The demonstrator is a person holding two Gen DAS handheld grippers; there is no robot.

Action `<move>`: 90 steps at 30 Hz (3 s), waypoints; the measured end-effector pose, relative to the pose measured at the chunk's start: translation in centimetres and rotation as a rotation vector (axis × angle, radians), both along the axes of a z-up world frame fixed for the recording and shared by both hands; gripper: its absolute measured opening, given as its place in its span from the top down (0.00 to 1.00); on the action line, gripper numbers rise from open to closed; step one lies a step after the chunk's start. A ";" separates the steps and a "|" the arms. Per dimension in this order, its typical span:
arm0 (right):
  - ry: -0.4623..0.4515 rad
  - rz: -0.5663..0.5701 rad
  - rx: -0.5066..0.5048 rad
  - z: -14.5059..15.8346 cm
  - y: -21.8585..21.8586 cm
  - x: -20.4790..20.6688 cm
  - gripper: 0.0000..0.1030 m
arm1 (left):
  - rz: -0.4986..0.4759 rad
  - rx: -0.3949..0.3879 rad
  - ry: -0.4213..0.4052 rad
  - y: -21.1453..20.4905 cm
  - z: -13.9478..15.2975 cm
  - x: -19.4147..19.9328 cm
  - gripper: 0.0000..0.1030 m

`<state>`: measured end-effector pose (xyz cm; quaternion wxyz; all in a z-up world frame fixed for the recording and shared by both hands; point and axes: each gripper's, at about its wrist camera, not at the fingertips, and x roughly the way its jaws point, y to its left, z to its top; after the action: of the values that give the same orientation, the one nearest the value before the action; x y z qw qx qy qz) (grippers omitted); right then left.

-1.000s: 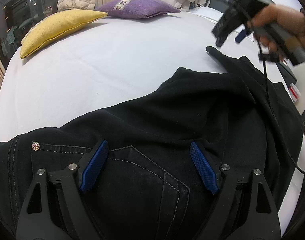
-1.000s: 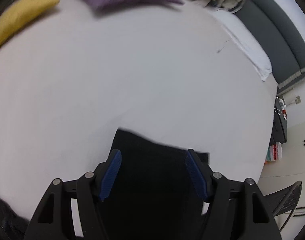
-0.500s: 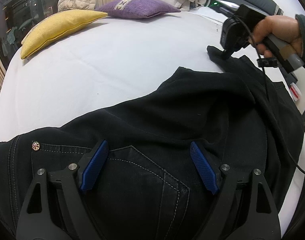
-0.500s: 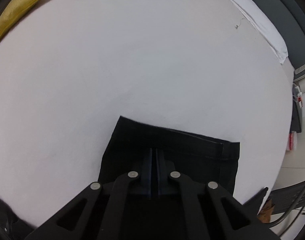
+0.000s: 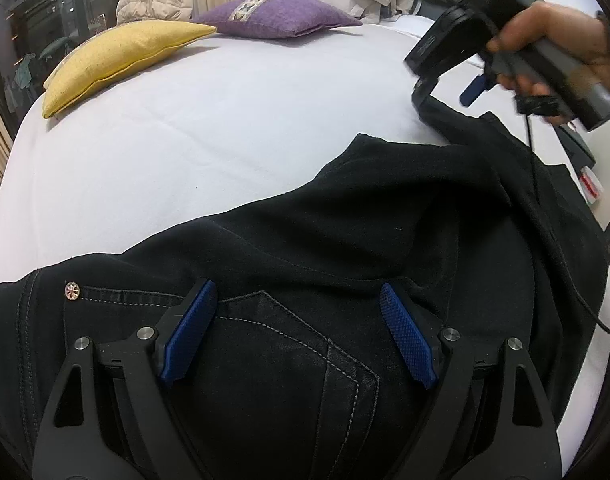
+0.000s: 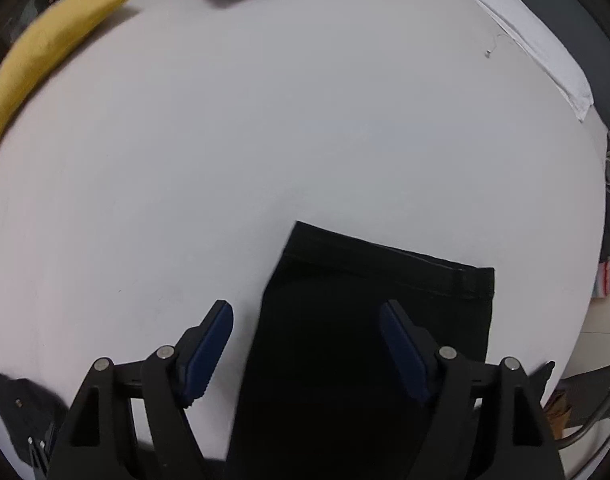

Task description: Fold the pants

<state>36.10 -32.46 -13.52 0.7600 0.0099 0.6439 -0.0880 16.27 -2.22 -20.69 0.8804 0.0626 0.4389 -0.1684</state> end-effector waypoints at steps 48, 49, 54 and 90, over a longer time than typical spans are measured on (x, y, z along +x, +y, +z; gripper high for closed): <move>-0.501 -0.510 0.427 1.9 -25.3 -28.5 0.98 | 0.054 0.018 0.021 -1.1 0.2 0.9 0.19; -0.489 -0.541 0.448 0.9 -26.2 -30.8 0.98 | 0.059 0.021 0.022 -1.2 0.2 0.9 0.18; -0.492 -0.611 0.477 -1.9 -27.9 -34.8 0.98 | 0.093 0.024 0.029 -1.3 0.6 1.0 0.18; -0.521 -0.324 0.354 4.7 -26.5 -33.2 0.51 | 0.215 -0.089 -0.058 0.1 1.9 -0.4 0.18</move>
<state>2.87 -58.98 -8.79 0.8613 0.2655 0.4239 -0.0889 15.91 -2.16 -18.78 0.9076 -0.0192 0.4097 -0.0903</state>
